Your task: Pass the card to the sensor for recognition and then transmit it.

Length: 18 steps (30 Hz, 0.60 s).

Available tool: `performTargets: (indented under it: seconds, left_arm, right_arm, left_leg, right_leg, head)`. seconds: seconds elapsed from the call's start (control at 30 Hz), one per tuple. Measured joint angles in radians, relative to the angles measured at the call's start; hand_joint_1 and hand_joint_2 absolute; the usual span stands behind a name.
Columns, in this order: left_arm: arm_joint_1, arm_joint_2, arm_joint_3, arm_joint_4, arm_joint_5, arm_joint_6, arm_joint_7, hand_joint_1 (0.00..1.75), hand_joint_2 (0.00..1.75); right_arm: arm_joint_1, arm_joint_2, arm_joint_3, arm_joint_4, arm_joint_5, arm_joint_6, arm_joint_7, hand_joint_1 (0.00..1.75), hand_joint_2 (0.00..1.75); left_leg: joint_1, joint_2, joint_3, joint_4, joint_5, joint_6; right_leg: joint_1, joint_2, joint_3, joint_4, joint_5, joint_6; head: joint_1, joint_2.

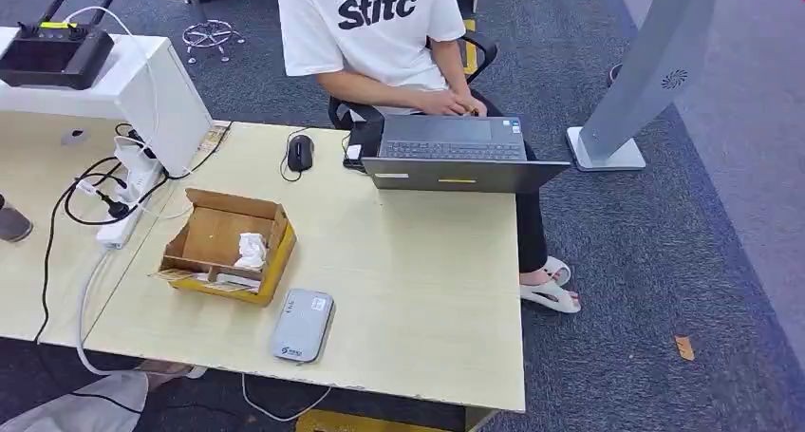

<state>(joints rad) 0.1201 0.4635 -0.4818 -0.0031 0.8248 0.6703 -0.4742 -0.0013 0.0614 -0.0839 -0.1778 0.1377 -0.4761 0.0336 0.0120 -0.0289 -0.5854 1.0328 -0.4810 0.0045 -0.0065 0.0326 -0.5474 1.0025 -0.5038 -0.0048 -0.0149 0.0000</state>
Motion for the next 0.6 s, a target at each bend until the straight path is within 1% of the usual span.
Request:
performTargets:
  seconds: [0.1, 0.2, 0.3, 0.37, 0.43, 0.47, 0.5, 0.53, 0.57, 0.6]
  left_arm:
    - [0.002, 0.034, -0.003, 0.000, 0.029, -0.002, -0.057, 0.00, 1.75]
    - [-0.001, 0.078, -0.003, 0.000, 0.102, -0.025, -0.133, 0.00, 1.75]
    - [-0.008, 0.110, -0.003, 0.000, 0.146, -0.042, -0.184, 0.00, 1.75]
    - [-0.016, 0.129, -0.003, 0.000, 0.171, -0.048, -0.210, 0.00, 1.75]
    - [-0.026, 0.153, -0.003, 0.000, 0.195, -0.055, -0.220, 0.00, 1.75]
    - [-0.029, 0.164, -0.003, -0.004, 0.209, -0.047, -0.220, 0.00, 1.75]
    - [-0.018, 0.177, 0.000, -0.028, 0.193, -0.031, -0.221, 0.00, 1.75]
    - [0.017, 0.188, 0.024, -0.083, 0.131, -0.004, -0.221, 0.00, 1.75]
    - [0.053, 0.198, 0.067, -0.146, 0.042, 0.011, -0.219, 0.00, 1.75]
    - [0.080, 0.201, 0.141, -0.207, -0.069, 0.018, -0.200, 0.00, 1.75]
  right_arm:
    - [-0.001, 0.000, 0.000, 0.000, 0.006, 0.010, -0.006, 0.00, 1.75]
    - [-0.005, 0.000, 0.000, 0.000, 0.009, 0.023, -0.014, 0.00, 1.75]
    - [-0.010, 0.000, 0.000, 0.000, 0.013, 0.037, -0.024, 0.00, 1.75]
    - [-0.015, 0.000, 0.000, 0.000, 0.021, 0.041, -0.024, 0.00, 1.75]
    - [-0.018, 0.000, 0.000, 0.000, 0.025, 0.043, -0.023, 0.00, 1.75]
    - [-0.019, 0.000, 0.000, 0.000, 0.027, 0.043, -0.021, 0.00, 1.75]
    - [-0.021, 0.000, 0.000, 0.000, 0.029, 0.043, -0.018, 0.00, 1.75]
    - [-0.022, 0.000, 0.000, 0.000, 0.030, 0.042, -0.016, 0.00, 1.75]
    - [-0.022, 0.000, 0.000, 0.000, 0.032, 0.042, -0.016, 0.00, 1.75]
    - [-0.022, 0.000, 0.000, 0.000, 0.034, 0.042, -0.016, 0.00, 1.75]
  left_leg:
    - [0.000, 0.000, 0.000, 0.000, 0.000, 0.000]
    - [0.000, 0.000, 0.000, 0.000, 0.000, 0.000]
    - [0.000, 0.000, 0.000, 0.000, 0.000, 0.000]
    - [0.000, 0.000, 0.000, 0.000, 0.000, 0.000]
    - [0.000, 0.000, 0.000, 0.000, 0.000, 0.000]
    - [0.001, 0.000, 0.000, 0.000, 0.000, 0.000]
    - [0.001, 0.000, 0.000, 0.000, 0.000, 0.000]
    - [0.000, 0.001, 0.001, 0.000, 0.000, 0.000]
    - [-0.001, 0.002, 0.002, 0.000, 0.000, 0.000]
    - [-0.002, 0.001, 0.001, 0.000, 0.000, 0.000]
  right_leg:
    - [0.000, 0.000, 0.000, 0.000, 0.000, 0.000]
    - [0.000, 0.000, 0.001, 0.000, 0.000, 0.000]
    - [0.000, 0.000, 0.000, 0.000, 0.000, 0.000]
    - [0.000, 0.000, 0.000, 0.000, 0.000, 0.000]
    - [0.000, 0.000, 0.000, 0.000, 0.000, 0.000]
    - [0.000, 0.000, 0.000, 0.000, 0.000, 0.000]
    - [0.000, 0.000, 0.001, 0.000, 0.000, 0.000]
    - [0.000, 0.001, 0.001, 0.000, 0.000, -0.001]
    - [-0.001, 0.002, 0.001, 0.000, 0.000, -0.001]
    - [-0.002, 0.001, -0.001, 0.000, 0.000, 0.000]
  head:
    - [0.002, 0.000]
    - [0.001, 0.000]
    - [0.001, 0.000]
    - [0.001, 0.000]
    - [0.001, 0.000]
    - [0.000, 0.000]
    - [0.001, 0.000]
    - [0.001, 0.000]
    - [-0.001, 0.000]
    - [-0.005, 0.000]
